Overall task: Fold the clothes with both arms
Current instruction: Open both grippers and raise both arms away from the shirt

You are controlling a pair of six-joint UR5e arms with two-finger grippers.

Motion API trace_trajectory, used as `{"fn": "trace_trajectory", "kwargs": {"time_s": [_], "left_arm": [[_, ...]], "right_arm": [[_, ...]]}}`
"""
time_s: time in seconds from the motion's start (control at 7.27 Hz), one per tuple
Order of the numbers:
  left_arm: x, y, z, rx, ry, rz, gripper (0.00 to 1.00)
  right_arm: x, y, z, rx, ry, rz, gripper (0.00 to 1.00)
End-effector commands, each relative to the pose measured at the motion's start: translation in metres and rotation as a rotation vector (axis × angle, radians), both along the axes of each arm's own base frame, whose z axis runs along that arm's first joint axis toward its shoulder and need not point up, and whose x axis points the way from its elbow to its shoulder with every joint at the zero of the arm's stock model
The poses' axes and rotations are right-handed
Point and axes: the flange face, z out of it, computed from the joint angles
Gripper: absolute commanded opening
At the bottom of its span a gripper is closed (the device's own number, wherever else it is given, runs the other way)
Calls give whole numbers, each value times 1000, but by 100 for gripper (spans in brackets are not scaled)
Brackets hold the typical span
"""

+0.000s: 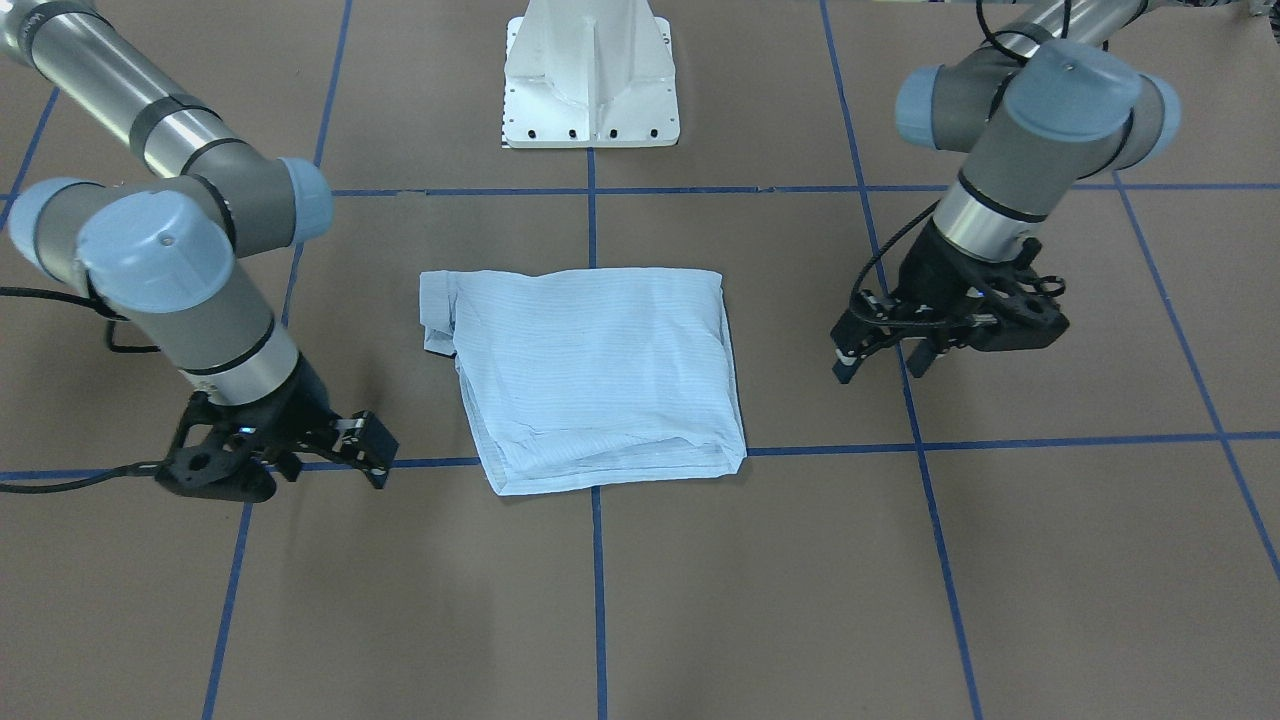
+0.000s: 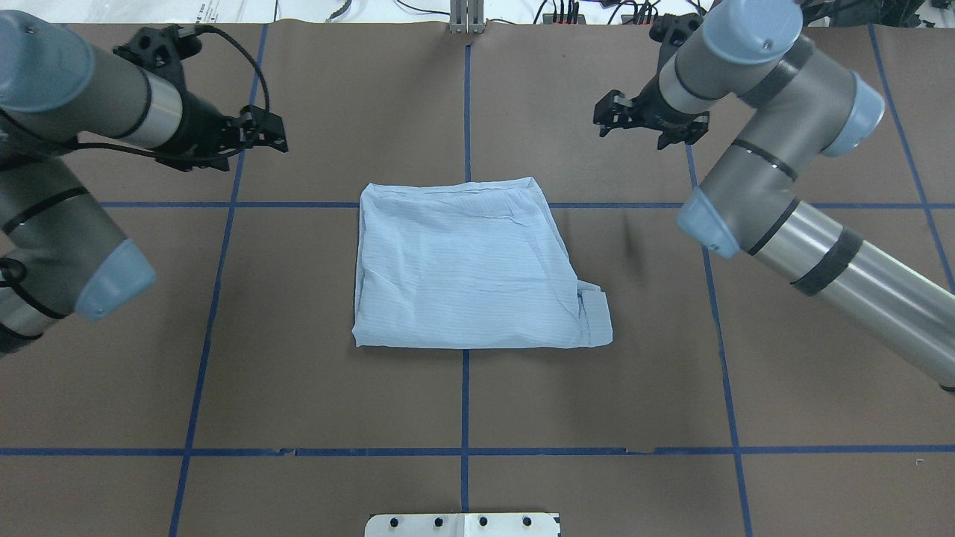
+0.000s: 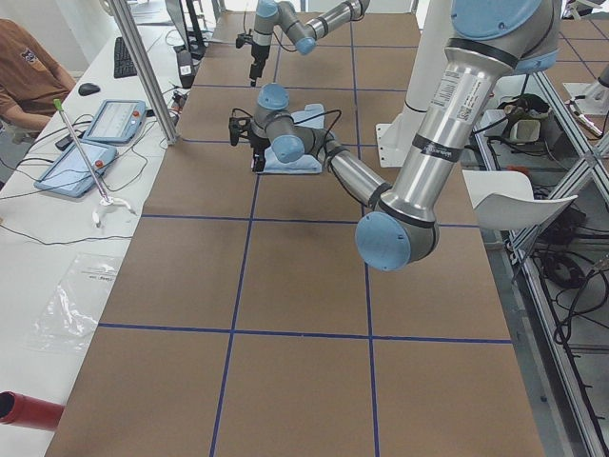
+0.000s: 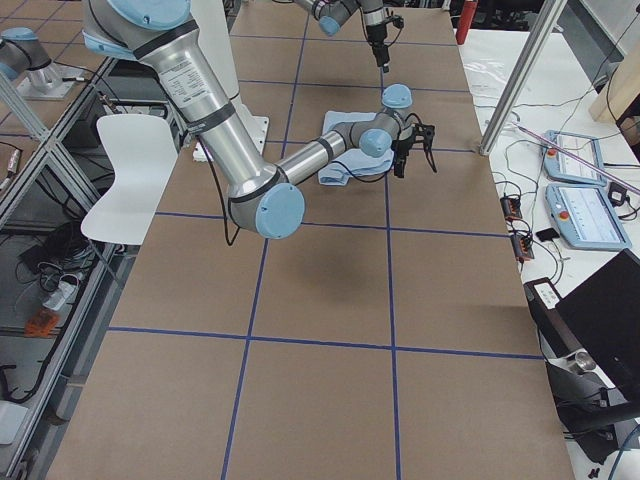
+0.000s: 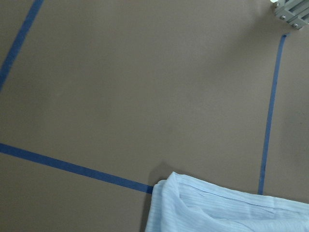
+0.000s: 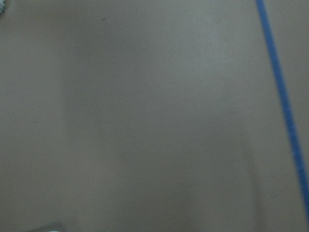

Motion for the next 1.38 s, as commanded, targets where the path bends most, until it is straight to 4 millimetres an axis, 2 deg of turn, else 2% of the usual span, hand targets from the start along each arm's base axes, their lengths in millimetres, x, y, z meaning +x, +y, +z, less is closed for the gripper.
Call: {"fn": "trace_trajectory", "kwargs": {"time_s": [0.0,0.14,0.28,0.41,0.55,0.69,0.83,0.96,1.1,1.24], "left_arm": [[-105,-5,86,117,-173,58,100],[-153,-7,118,146,-242,62,100],[-192,-4,143,186,-288,100,100],[-229,8,177,228,-349,155,100],[-279,16,205,251,-403,164,100],[-298,32,227,193,-335,172,100],[-317,36,246,149,-314,152,100],[-326,41,252,149,-309,140,100],[-327,41,251,166,-312,129,100],[-327,42,261,149,-318,134,100]], "right_arm": [[102,-14,38,37,138,-146,100],[144,-8,60,24,132,-192,100],[181,9,94,49,156,-236,100],[227,21,135,72,167,-283,100],[287,41,180,104,133,-346,100],[340,67,226,123,112,-386,100],[373,99,260,120,116,-382,100],[375,106,250,148,121,-368,100],[386,110,244,167,124,-355,100],[397,139,267,122,121,-341,100]]}}
